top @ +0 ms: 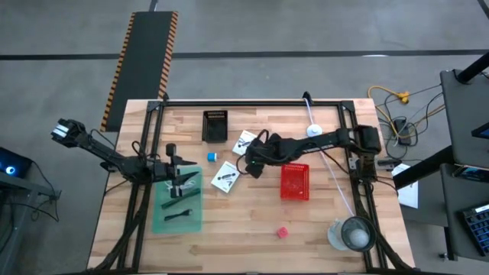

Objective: Pick and place items into bin
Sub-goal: Put the white USB cable into the light blue bin

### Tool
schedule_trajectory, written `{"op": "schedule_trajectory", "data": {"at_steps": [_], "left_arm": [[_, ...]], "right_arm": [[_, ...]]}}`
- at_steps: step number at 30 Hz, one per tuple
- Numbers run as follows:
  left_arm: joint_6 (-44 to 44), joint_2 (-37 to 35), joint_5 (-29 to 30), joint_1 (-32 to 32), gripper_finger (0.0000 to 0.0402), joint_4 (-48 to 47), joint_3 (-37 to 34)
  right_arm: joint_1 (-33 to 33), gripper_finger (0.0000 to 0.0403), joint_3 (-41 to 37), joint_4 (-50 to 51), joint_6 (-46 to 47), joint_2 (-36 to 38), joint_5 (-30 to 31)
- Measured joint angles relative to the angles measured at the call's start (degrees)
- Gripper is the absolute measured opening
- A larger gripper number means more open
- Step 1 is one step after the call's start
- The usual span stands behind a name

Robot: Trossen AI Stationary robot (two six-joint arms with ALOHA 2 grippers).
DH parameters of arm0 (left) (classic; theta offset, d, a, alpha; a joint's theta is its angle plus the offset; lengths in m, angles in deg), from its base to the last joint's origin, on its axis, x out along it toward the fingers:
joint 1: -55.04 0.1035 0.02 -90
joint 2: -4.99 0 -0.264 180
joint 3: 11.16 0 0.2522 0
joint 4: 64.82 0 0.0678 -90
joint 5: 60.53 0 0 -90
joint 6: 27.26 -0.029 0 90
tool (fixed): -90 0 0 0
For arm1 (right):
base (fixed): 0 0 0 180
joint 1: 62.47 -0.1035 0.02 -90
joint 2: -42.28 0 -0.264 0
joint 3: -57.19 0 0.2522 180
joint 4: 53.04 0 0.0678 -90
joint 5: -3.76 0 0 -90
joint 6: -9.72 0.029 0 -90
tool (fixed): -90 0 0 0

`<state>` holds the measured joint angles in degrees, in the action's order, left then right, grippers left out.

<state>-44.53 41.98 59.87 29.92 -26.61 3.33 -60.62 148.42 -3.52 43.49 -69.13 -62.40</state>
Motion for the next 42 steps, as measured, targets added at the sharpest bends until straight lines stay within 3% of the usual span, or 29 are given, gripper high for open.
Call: {"op": "schedule_trajectory", "data": {"at_steps": [8,27,33,42], "left_arm": [[0.1,0.1,0.0,0.0,0.0121,0.0,0.0],[0.1,1.2,0.0,0.0,0.0121,0.1,0.0],[0.0,1.0,0.0,0.0,0.0121,0.8,0.2],[-0.1,1.3,0.0,0.0,0.0121,1.5,0.2]], "right_arm": [[2.4,0.0226,0.7,0.5,0.4,-4.4,-7.5],[3.5,0.0214,-1.6,2.6,-2.5,-4.8,-12.3],[3.5,0.0165,-1.8,2.6,-3.4,-4.7,-12.4],[3.4,0.0031,-1.9,3.1,-7.2,-4.7,-12.0]]}}
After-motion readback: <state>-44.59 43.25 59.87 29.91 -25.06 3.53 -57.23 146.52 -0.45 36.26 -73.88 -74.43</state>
